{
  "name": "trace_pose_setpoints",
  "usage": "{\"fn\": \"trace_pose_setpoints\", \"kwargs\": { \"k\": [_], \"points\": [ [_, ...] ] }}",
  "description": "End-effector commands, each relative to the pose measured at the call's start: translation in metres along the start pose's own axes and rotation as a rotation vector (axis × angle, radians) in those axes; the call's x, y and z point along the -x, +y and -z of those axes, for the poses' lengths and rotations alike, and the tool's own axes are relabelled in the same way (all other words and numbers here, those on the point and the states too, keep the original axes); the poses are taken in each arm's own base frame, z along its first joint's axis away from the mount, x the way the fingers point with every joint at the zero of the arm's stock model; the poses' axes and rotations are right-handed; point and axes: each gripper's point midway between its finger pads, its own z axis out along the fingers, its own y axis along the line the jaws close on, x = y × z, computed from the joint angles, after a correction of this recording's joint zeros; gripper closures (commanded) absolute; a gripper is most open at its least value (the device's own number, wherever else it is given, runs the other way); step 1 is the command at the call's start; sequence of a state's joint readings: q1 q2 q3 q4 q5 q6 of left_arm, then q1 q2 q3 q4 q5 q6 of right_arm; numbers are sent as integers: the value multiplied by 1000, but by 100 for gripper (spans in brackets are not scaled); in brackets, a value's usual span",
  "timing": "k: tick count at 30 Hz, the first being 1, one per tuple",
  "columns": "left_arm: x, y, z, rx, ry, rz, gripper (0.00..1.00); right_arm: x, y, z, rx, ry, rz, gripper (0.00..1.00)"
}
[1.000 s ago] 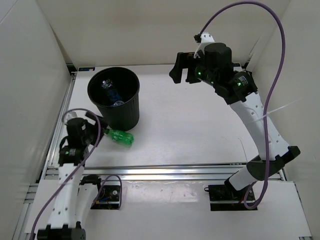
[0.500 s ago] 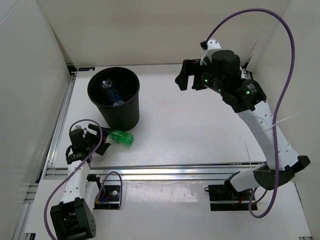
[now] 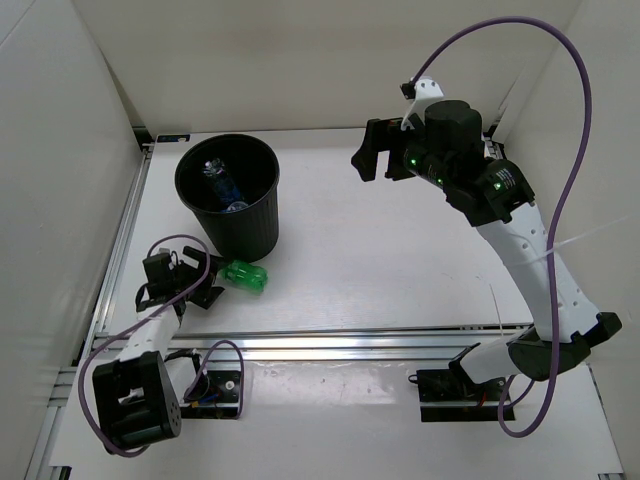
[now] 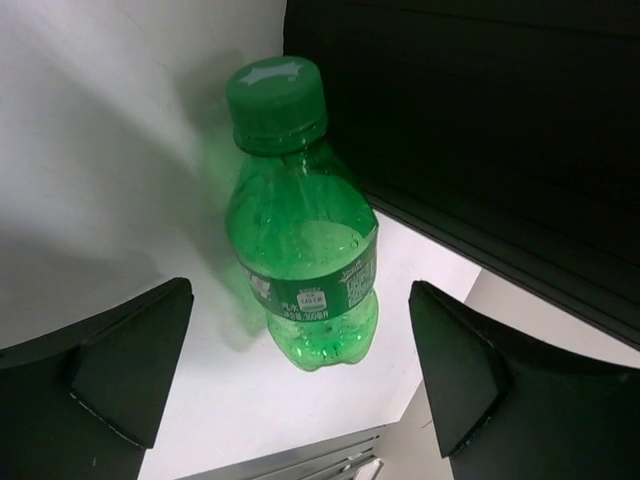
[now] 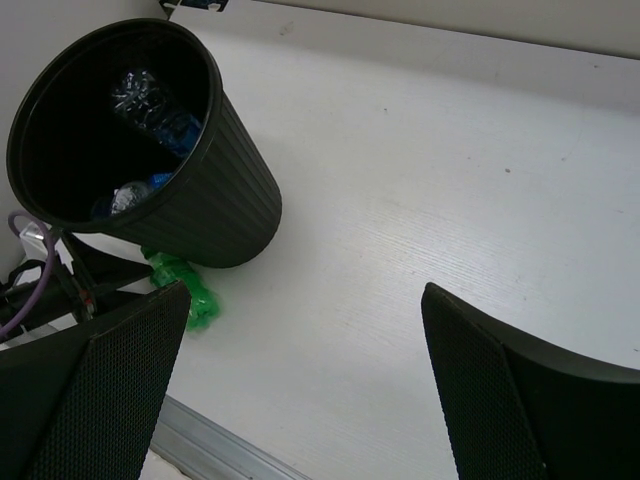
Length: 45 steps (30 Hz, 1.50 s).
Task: Put the plastic bottles in the bin
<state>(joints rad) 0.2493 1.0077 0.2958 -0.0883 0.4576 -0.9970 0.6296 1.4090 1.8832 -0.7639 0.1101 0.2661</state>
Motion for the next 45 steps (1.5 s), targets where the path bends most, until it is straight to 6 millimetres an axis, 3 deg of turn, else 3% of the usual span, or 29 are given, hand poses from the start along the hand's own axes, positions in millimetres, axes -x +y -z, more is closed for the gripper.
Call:
{"fn": "trace_pose_setpoints", "kwargs": {
  "k": [1,9,16,22,25,29,30,31,34,35,37,38,40,41,43,44,45],
  "points": [
    [9,-13,-2,-61,-31,-36,0,18,0,8,-4,-56,27,0],
    [-2,2,-17,3,6,-10,0,20,-6,8,-34,-64,35,0],
    [-4,-1,-30,36,48,-27,0,8,-18,5,-89,-35,56,0],
    [-11,10,-31,65,59,-22,13,-2,-23,3,-104,-13,67,0],
    [-21,17,-25,55,80,-20,31,-2,-23,3,-104,-13,67,0],
    [-41,16,-11,2,131,-16,35,-1,-22,1,-104,-13,67,0],
    [-43,8,-3,-41,128,-34,37,-1,-22,1,-104,-13,67,0],
    [-54,11,6,-34,180,-9,39,-1,-22,1,-104,-13,67,0],
    [-64,6,32,-68,195,-49,40,0,-21,-2,-104,-13,48,0],
    [-74,2,46,-63,241,-30,40,1,-20,-5,-104,-14,34,0],
    [-54,-27,72,-145,97,-141,36,3,-18,-7,-108,-17,37,0],
    [-31,-59,96,-174,-36,-207,31,9,-13,-7,-105,-32,40,0],
    [-29,-82,120,-227,-78,-269,29,13,-10,-11,-110,-40,44,0],
    [-26,-109,141,-281,-103,-325,32,12,-4,-14,-100,-35,48,0],
    [-17,-126,155,-271,-132,-377,32,17,0,-15,-97,-48,51,0],
    [-10,-156,177,-325,-179,-426,32,14,4,-18,-99,-40,57,0],
    [-5,-170,185,-338,-194,-455,32,14,3,-18,-99,-39,68,0]
  ]
}}
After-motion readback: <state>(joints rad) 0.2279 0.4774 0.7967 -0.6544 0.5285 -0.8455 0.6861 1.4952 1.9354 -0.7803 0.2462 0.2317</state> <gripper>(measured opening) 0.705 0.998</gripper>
